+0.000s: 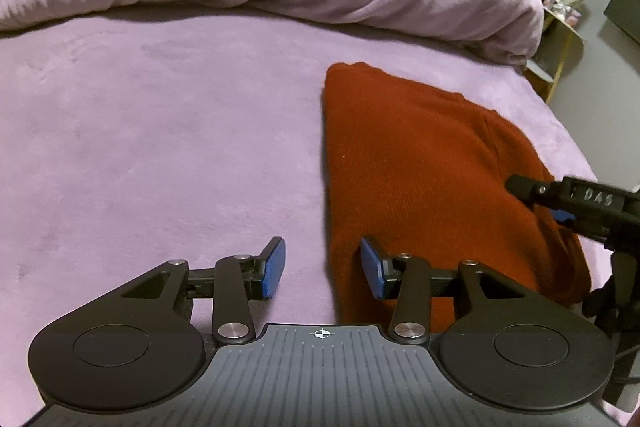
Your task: Fold small clothes
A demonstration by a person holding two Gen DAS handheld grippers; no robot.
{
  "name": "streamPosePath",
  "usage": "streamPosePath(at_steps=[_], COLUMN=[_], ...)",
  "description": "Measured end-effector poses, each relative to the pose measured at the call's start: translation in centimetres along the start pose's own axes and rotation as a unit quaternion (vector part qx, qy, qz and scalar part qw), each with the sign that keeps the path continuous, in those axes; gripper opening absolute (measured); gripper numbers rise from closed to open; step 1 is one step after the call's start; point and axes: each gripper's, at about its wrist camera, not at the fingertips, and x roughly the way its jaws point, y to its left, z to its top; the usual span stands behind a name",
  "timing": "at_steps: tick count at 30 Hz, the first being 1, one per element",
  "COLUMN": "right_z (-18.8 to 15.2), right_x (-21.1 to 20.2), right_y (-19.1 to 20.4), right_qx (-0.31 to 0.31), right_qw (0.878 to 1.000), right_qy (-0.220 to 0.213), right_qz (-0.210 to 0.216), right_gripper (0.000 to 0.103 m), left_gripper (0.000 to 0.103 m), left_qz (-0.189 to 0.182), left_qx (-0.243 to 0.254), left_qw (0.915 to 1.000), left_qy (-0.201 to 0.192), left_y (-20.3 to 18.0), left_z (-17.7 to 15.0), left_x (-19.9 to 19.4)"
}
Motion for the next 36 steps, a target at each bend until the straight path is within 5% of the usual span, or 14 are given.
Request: streamPosePath(at_steps=[2,5,8,11,14,18,21,23,25,26,27,33,36], right_z=[0.0,0.5,1.1,2.0,2.7,2.3,2.0,2.0,1.1,0.4,-0.6,-5.5,-4.8], right_x=[0.4,1.2,1.3,-1.3,-3.0,-3.1,-2.6,-3.0,-4.6,-5.5,-6.6,-9.1,-8.7], right_y=[-1.4,-0.9,2.1,4.4,4.6,3.1,1.2,-0.2,-1.1,-1.3,-1.6,-3.7,-2.7], right_qx=[0.054,0.07,0.009,-0.078,-0.099,-0.105,-0.102,-0.046,-0.009,0.001,0.011,0.116,0.095], right_qw=[0.998,0.996,1.0,0.996,0.99,0.984,0.981,0.992,0.997,0.996,0.996,0.991,0.993], right_qy=[0.004,0.012,0.014,-0.048,-0.083,-0.084,-0.065,-0.037,-0.04,-0.052,-0.066,-0.061,-0.072], right_qz=[0.036,0.05,0.025,-0.023,-0.054,-0.12,-0.153,-0.111,-0.07,-0.066,-0.06,0.03,0.021], right_gripper=[0.055,0.057,0.018,0.014,0.013,0.0,0.0,0.003,0.026,0.05,0.063,0.063,0.063], left_gripper=[0.047,0.047,0.047,0.052,0.055,0.057,0.058,0.058,0.059,0.059,0.059,0.06,0.06], left_qz=[0.005,0.015,0.017,0.003,-0.005,-0.015,-0.023,-0.023,-0.022,-0.023,-0.02,-0.006,-0.005], left_qx=[0.0,0.009,0.016,0.022,0.033,0.042,0.05,0.044,0.034,0.029,0.029,0.046,0.049], left_qw=[1.0,0.9998,0.9997,0.9998,0.9994,0.9989,0.9977,0.9977,0.9977,0.9977,0.9977,0.9975,0.9972], left_qy=[0.002,0.002,-0.002,-0.004,-0.001,0.016,0.04,0.047,0.054,0.057,0.058,0.054,0.056], left_y=[-0.1,-0.6,-0.7,-0.8,-1.3,-2.3,-2.8,-2.8,-2.5,-2.4,-2.4,-3.0,-2.9], left_z=[-0.1,0.1,-0.1,-0.8,-1.3,-1.6,-2.1,-2.5,-2.8,-2.9,-3.0,-3.4,-3.4], left_x=[-0.1,-0.2,-1.0,-2.2,-2.8,-2.5,-1.4,-0.8,-0.5,-0.4,-0.1,0.0,-0.2])
